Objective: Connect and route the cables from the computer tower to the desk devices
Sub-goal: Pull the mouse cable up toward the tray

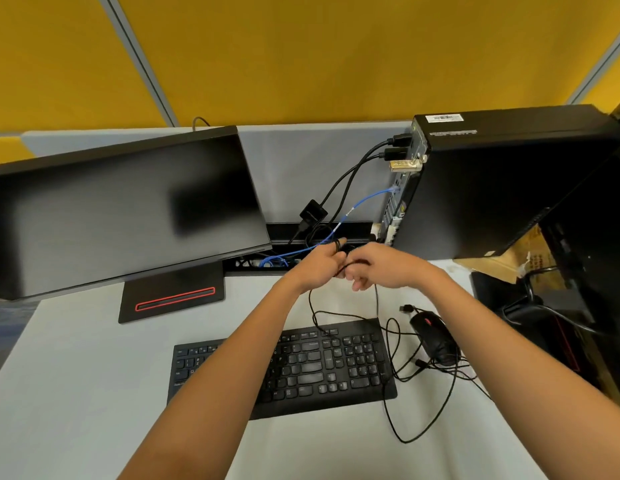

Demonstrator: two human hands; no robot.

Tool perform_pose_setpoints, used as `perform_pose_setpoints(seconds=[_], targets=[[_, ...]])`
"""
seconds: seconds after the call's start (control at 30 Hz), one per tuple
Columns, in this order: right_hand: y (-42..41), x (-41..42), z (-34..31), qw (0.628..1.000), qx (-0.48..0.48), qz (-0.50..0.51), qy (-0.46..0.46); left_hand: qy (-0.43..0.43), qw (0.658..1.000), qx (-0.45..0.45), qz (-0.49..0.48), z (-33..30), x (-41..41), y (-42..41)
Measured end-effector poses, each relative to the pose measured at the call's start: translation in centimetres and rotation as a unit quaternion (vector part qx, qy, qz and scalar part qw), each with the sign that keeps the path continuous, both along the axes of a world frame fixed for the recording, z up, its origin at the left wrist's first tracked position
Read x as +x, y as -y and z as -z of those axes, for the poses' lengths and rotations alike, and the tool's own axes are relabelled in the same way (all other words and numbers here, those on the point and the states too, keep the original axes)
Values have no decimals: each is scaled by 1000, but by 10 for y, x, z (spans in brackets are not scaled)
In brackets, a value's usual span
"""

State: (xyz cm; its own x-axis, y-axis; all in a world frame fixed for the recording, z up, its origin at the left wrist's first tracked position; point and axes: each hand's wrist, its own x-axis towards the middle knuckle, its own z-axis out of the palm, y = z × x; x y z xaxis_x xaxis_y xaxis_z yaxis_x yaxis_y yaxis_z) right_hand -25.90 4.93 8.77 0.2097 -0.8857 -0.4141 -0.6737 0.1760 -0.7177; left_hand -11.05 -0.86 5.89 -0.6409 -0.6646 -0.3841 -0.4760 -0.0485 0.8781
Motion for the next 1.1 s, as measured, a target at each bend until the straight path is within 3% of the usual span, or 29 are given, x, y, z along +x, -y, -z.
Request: perform_pose_setpoints(seconds=[0.1,0.23,0.37,0.43,0.5,0.57,0.63,0.7,0.8,0.93,1.1], targets=[[0,-9,-1,988,-38,99,111,-19,999,30,41,-7,4,-2],[6,-4,17,976,-118,148,109,-115,979,142,88,-2,13,-3],[11,5,51,963,-159,210,51,-241,924,296,20,8,22,4],[5,6,69,972,-107,209,-5,-296,889,348,-18,15,27,5],[-7,14,83,986,-25,142,-78,-330,870,358,-82,19,30,5],[-18,29,87,990,33,42,-130,-313,882,322,-144,24,27,7],[-22,45,74,986,34,-42,-159,-210,936,222,-175,28,21,11],[-18,51,53,979,7,-84,-185,-94,978,110,-150,31,18,12],[-6,34,18,971,-73,-98,-206,-32,995,53,-72,26,19,8],[2,5,-6,989,-115,-29,-90,-17,995,60,76,2,19,-7],[-1,2,-2,978,-126,122,113,-91,990,89,64,-5,17,-9]])
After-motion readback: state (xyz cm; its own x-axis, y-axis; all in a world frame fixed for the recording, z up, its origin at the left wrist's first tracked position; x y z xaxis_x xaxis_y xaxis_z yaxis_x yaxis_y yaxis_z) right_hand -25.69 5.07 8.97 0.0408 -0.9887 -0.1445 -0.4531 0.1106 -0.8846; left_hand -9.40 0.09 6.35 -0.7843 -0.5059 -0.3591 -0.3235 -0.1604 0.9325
